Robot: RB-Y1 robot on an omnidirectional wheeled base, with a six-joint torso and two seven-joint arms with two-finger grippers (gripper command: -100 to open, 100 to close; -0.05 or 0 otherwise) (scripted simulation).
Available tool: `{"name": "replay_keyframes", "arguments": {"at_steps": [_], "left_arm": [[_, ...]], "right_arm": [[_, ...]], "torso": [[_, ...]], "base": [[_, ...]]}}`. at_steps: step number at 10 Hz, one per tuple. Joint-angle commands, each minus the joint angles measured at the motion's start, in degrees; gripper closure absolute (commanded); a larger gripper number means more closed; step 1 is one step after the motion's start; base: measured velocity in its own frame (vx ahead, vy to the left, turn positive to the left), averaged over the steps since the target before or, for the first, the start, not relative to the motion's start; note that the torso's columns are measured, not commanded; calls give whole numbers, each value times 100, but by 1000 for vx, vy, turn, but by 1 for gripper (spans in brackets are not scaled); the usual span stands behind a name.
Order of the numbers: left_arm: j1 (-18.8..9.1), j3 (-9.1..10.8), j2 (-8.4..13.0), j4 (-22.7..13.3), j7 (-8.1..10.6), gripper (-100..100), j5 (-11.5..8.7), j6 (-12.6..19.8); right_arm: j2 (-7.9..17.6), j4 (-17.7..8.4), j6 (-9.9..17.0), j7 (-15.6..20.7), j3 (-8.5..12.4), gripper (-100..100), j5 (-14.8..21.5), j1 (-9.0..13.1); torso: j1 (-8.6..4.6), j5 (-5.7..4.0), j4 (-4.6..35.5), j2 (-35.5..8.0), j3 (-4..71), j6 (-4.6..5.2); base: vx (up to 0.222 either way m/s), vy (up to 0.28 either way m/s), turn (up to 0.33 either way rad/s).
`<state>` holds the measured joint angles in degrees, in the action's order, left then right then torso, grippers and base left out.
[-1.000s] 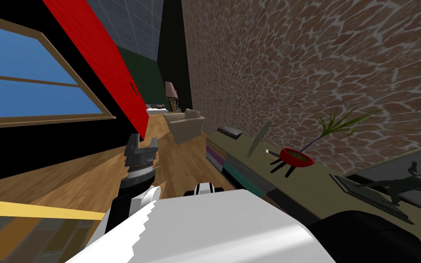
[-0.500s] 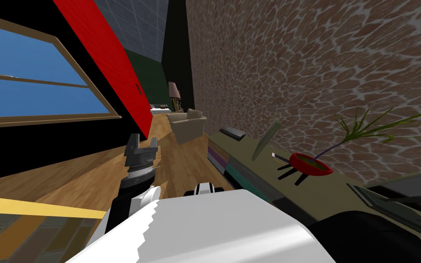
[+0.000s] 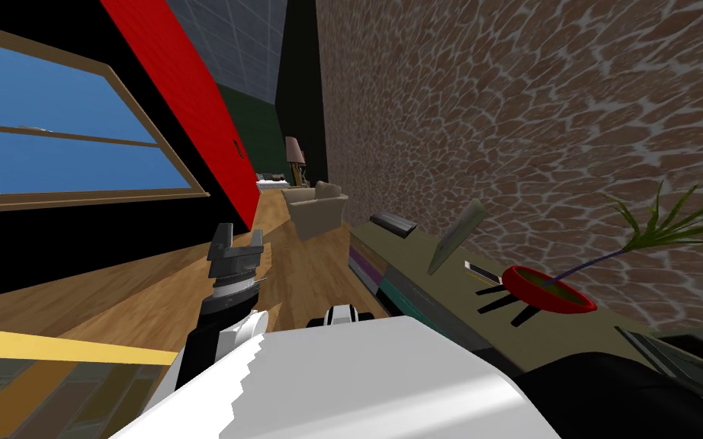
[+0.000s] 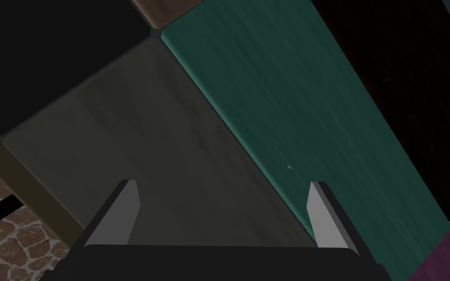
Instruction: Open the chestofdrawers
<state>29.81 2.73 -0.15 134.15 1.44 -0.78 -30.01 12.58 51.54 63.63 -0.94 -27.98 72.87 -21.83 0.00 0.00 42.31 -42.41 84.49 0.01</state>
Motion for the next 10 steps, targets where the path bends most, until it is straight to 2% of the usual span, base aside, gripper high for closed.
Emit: {"name": "replay_keyframes", "arguments": {"at_steps": [1, 2, 3, 4, 5, 7, 8, 10], "left_arm": [[0, 0, 0, 0, 0, 0, 0, 0], [0, 0, 0, 0, 0, 0, 0, 0], [0, 0, 0, 0, 0, 0, 0, 0], [0, 0, 0, 0, 0, 0, 0, 0], [0, 0, 0, 0, 0, 0, 0, 0], [0, 0, 0, 0, 0, 0, 0, 0], [0, 0, 0, 0, 0, 0, 0, 0], [0, 0, 0, 0, 0, 0, 0, 0]], "right_arm": [[21, -320, 309, -25, -54, -100, 251, 105], [58, -537, 523, -7, -98, -100, 468, 165], [58, -537, 578, -7, -98, -100, 468, 165], [92, -715, 807, 9, -137, -100, 669, 223], [92, -737, 827, 9, -137, -100, 669, 223], [151, -1087, 1205, 40, -202, -100, 1022, 329], [151, -1087, 1263, 40, -202, -100, 1022, 329], [200, -1360, 1606, 66, -248, -100, 1301, 419]], "torso": [[-2, 0, -1, 8, 3, -3], [0, 0, -4, 14, 8, 0], [2, 1, -5, 22, 13, -2], [1, 1, -5, 17, 11, 0], [-2, 0, -4, 17, 10, -2], [-1, 0, -2, 10, 5, -2], [-2, 1, -3, 12, 7, -1], [-4, 0, -3, 12, 7, -1]], "base": [[47, -4, 59], [67, 3, 93], [59, 0, 43], [68, -7, 93], [51, -13, 40], [56, -14, 100], [55, -19, 30], [56, -33, 67]]}}
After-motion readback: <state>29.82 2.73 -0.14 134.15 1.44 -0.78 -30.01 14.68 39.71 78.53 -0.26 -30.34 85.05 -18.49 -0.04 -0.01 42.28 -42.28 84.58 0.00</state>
